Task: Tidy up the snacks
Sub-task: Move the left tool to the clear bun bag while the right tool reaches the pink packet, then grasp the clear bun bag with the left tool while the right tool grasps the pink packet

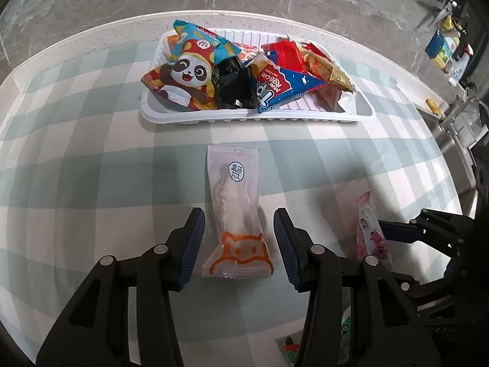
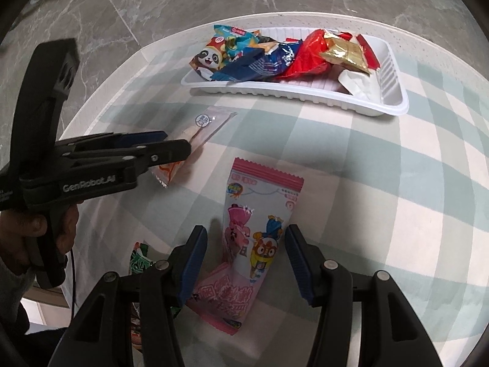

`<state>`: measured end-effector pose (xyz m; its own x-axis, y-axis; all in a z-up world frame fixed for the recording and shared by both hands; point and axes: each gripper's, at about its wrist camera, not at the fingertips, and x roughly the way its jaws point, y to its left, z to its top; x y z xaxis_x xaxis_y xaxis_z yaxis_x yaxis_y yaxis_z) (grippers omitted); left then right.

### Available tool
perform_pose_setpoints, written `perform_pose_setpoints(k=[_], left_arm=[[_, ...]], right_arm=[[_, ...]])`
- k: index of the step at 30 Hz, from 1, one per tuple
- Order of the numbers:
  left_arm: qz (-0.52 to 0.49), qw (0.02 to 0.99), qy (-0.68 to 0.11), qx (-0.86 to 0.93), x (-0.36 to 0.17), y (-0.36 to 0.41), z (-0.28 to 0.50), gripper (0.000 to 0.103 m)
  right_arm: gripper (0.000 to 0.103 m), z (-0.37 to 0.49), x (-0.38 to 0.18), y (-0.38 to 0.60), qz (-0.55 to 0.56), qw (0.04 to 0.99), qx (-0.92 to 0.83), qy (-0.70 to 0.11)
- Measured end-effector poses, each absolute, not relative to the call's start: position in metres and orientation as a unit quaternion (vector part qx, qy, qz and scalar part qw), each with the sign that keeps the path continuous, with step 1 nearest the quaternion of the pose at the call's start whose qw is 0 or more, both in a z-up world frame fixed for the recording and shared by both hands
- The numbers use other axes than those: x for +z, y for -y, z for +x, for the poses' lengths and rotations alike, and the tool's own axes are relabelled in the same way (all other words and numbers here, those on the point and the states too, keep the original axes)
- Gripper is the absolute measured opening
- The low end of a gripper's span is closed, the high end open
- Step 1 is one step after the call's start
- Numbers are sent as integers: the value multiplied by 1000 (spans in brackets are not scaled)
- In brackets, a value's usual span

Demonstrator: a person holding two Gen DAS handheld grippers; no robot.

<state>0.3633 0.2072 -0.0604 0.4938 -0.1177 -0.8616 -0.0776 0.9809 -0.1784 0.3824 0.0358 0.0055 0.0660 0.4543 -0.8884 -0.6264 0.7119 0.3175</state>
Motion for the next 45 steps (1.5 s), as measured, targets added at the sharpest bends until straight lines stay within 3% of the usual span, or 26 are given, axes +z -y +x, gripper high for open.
perform_pose_setpoints(k=[8, 16, 21, 45], left_arm=[[-77, 856, -511, -6, -68, -201, 372, 45], [-57, 860, -508, -2, -70, -195, 375, 44], [-56, 861, -506, -4, -69, -194, 375, 30], [-83, 872, -481, -33, -45, -197, 360, 26]], right_arm=[[53, 378, 5, -42, -119, 732, 376, -556], [40, 374, 6, -42, -143, 739, 374, -542], [35, 378, 6, -36, -127, 738, 376, -546], [32, 407, 21, 6, 24, 730, 373, -572]])
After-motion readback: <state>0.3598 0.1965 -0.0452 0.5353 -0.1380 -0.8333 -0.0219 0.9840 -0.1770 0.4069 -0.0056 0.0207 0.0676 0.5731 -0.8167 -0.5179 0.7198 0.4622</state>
